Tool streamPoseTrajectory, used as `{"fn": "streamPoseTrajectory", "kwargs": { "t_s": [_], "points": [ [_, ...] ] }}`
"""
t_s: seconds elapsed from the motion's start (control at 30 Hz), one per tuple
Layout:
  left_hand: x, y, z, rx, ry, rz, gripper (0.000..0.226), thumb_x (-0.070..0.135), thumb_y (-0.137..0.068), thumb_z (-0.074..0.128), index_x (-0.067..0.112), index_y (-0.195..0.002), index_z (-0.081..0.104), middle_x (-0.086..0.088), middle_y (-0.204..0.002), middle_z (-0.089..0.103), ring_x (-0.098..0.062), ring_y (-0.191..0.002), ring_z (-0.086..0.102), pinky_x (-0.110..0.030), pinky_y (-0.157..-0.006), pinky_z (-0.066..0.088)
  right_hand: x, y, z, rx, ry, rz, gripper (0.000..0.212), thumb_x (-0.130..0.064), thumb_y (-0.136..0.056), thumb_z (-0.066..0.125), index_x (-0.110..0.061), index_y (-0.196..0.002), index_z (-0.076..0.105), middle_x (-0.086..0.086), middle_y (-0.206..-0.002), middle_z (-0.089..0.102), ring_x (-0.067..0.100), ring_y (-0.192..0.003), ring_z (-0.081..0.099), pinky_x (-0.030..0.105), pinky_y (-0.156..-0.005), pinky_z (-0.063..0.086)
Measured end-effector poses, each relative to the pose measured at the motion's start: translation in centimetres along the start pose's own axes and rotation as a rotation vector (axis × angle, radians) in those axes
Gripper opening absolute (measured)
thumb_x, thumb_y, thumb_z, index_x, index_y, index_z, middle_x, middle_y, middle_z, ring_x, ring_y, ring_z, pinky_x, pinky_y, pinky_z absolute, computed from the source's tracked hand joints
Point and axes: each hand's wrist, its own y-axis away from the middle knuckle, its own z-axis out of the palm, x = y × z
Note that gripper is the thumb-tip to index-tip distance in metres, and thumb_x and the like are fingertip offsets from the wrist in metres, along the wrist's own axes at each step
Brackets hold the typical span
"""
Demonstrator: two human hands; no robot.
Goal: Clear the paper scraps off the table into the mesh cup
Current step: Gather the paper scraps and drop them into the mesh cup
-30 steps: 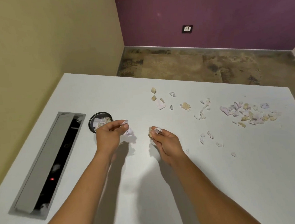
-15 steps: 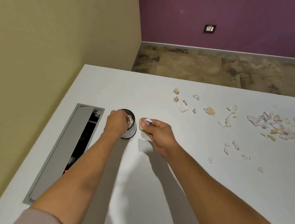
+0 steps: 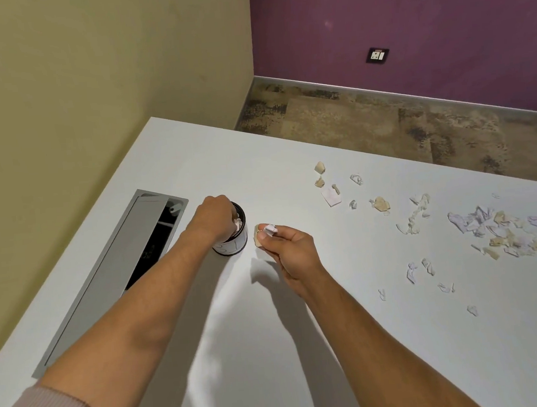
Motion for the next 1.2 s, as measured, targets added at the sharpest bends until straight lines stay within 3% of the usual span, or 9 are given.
{"fn": "streamPoseTrajectory", "kwargs": {
  "t_s": [0.1,0.23,0.47,0.6,0.73,0.8,0.97,1.1,1.2],
  "points": [
    [-0.4,1.3,-1.1,-0.004,0.063,0.06,0.014,0.018,-0.089,0.062,0.013,-0.098,0.072,-0.01,-0.102,0.067,-0.028,-0.102,0.059,-0.034,-0.085,0.05,0.0,0.2,0.3,-0.003,0.016,-0.007,0.013,0.003,-0.082,0.071,-0.006,-0.091,0.073,0.0,-0.085,0.075,0.009,-0.079,0.07,0.017,-0.076,0.056],
    [-0.9,3.2,-1.6,-0.017,0.163,0.097,0.033,0.017,-0.097,0.052,0.023,-0.128,0.062,-0.007,-0.129,0.062,-0.027,-0.119,0.056,-0.03,-0.093,0.042,0.0,0.4,0.5,-0.011,0.028,-0.023,0.014,0.002,-0.083,0.07,-0.003,-0.095,0.072,0.002,-0.087,0.074,0.011,-0.08,0.068,0.019,-0.08,0.056],
    [-2.3,6.8,2.4,0.661,0.472,0.127,0.017,0.005,-0.093,0.057,0.007,-0.103,0.071,-0.008,-0.105,0.068,-0.028,-0.101,0.059,-0.024,-0.088,0.038,0.3,0.0,1.0,0.029,0.099,-0.057,0.017,0.004,-0.08,0.072,0.002,-0.097,0.071,0.006,-0.09,0.073,0.012,-0.077,0.068,0.019,-0.075,0.056],
    [-2.4,9.0,8.7,0.729,0.499,0.096,0.018,0.012,-0.093,0.053,0.009,-0.101,0.069,-0.007,-0.101,0.059,-0.023,-0.097,0.051,-0.031,-0.086,0.04,0.4,-0.9,1.9,0.047,0.275,-0.12,0.018,-0.003,-0.077,0.077,-0.005,-0.095,0.075,0.006,-0.091,0.075,0.015,-0.083,0.07,0.032,-0.089,0.055],
    [-2.2,10.3,14.2,0.599,0.388,0.235,0.019,0.014,-0.093,0.052,0.008,-0.1,0.068,-0.007,-0.1,0.062,-0.025,-0.096,0.055,-0.036,-0.086,0.044,0.3,-1.4,3.1,0.055,0.361,-0.175,0.02,-0.003,-0.075,0.079,-0.004,-0.095,0.075,0.007,-0.095,0.075,0.019,-0.09,0.071,0.036,-0.093,0.054],
    [-2.2,10.7,16.5,0.437,0.373,0.238,0.029,0.017,-0.094,0.047,0.01,-0.114,0.066,-0.006,-0.117,0.062,-0.023,-0.112,0.055,-0.035,-0.102,0.042,0.2,-1.8,3.4,0.066,0.467,-0.216,0.016,-0.008,-0.076,0.079,-0.011,-0.091,0.076,0.001,-0.09,0.076,0.014,-0.087,0.071,0.029,-0.086,0.055],
    [-2.7,10.2,19.6,0.249,0.0,0.363,0.05,0.029,-0.104,0.029,0.012,-0.151,0.03,-0.008,-0.158,0.028,-0.029,-0.15,0.016,-0.045,-0.122,0.013,-0.7,-2.6,4.9,0.061,0.796,-0.401,0.013,-0.01,-0.08,0.072,-0.015,-0.091,0.078,-0.009,-0.073,0.069,0.002,-0.066,0.06,0.003,-0.057,0.039],
    [-2.8,10.1,19.4,0.248,-0.015,0.39,0.048,0.03,-0.103,0.036,0.015,-0.149,0.037,-0.006,-0.157,0.031,-0.027,-0.149,0.018,-0.048,-0.121,0.015,-1.1,-3.4,6.5,-0.03,1.123,-0.51,0.016,0.0,-0.086,0.057,-0.002,-0.082,0.072,0.013,-0.079,0.069,0.025,-0.075,0.06,0.03,-0.07,0.049],
    [-2.8,10.3,19.3,0.28,-0.003,0.41,0.046,0.026,-0.1,0.045,0.014,-0.145,0.045,-0.007,-0.154,0.037,-0.027,-0.147,0.025,-0.05,-0.119,0.021,-1.1,-3.7,7.4,-0.159,1.408,-0.547,0.021,0.006,-0.083,0.046,-0.006,-0.066,0.05,0.01,-0.075,0.048,0.029,-0.068,0.042,0.033,-0.06,0.032]
  ]
}}
